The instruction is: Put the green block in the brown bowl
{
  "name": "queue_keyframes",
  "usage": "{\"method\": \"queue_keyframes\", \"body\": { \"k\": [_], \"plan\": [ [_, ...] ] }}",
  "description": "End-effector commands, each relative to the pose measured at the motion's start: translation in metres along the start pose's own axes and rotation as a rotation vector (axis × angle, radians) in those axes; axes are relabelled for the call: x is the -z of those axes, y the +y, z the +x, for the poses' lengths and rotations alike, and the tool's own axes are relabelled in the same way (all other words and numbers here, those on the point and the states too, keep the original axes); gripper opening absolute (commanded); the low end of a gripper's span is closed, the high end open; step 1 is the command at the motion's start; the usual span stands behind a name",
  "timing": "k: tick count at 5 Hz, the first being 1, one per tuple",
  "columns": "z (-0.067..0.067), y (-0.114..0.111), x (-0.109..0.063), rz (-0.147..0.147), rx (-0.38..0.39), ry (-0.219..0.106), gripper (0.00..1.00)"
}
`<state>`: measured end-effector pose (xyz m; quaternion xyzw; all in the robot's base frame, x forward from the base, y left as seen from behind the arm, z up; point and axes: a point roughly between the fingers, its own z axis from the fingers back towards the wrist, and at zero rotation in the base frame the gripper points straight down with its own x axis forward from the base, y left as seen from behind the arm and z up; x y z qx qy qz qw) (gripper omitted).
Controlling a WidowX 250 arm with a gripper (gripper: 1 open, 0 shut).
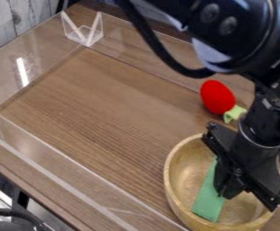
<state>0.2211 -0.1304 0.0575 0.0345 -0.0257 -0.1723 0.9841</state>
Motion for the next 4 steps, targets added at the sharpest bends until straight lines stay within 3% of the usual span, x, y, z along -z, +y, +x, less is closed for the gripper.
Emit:
{"method": "queue_keyframes", "body": {
  "k": [1, 2, 3, 4],
  "plan": [
    [0.008, -0.003, -0.024, 0.006, -0.001, -0.057, 1.0],
    [0.009, -0.012, -0.034, 0.011, 0.008, -0.064, 0.0],
    [0.015, -0.018, -0.033, 0.013, 0.0, -0.068, 1.0],
    [0.021, -0.02, -0.032, 0.016, -0.012, -0.075, 1.0]
  ]
}}
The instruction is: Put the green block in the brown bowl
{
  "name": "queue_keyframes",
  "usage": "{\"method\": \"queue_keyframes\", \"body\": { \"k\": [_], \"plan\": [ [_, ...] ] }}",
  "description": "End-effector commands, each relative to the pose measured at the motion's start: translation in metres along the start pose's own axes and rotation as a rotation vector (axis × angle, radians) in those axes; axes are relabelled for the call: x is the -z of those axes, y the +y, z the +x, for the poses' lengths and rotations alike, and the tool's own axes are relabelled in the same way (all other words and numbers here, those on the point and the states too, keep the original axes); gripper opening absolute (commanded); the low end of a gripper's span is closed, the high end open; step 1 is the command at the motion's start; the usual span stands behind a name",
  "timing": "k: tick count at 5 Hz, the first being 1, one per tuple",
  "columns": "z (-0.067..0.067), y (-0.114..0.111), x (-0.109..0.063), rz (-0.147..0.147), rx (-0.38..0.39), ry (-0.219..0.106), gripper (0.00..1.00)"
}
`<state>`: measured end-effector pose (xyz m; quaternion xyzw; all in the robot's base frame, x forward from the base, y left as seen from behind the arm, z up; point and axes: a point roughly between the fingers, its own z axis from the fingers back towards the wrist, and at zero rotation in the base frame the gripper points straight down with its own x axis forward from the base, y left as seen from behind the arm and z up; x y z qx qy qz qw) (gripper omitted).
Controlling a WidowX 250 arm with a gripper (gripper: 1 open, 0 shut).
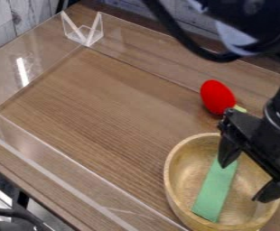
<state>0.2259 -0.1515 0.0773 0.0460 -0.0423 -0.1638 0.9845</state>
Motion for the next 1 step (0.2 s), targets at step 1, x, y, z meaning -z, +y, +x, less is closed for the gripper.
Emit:
{"method": "queue_keyframes", "body": {
  "k": [1],
  "plan": [
    [0.0104, 0.0018, 0.0044, -0.019, 0.027, -0.037, 1.0]
  ]
}}
